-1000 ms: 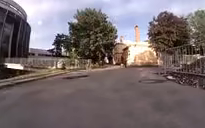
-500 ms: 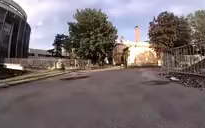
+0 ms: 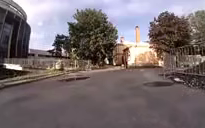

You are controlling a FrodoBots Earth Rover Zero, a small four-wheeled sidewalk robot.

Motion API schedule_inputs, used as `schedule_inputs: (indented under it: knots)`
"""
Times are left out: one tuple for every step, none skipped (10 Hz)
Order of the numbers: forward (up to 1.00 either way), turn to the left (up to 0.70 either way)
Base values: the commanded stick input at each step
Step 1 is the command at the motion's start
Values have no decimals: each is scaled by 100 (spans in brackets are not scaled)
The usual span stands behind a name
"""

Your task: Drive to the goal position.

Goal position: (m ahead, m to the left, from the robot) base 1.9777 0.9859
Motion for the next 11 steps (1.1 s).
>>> schedule_inputs:
  knots:
    - [45,0]
    - [45,0]
    - [45,0]
    - [45,0]
    - [45,0]
    - [45,0]
    - [45,0]
    - [45,0]
    - [45,0]
    - [45,0]
    - [45,0]
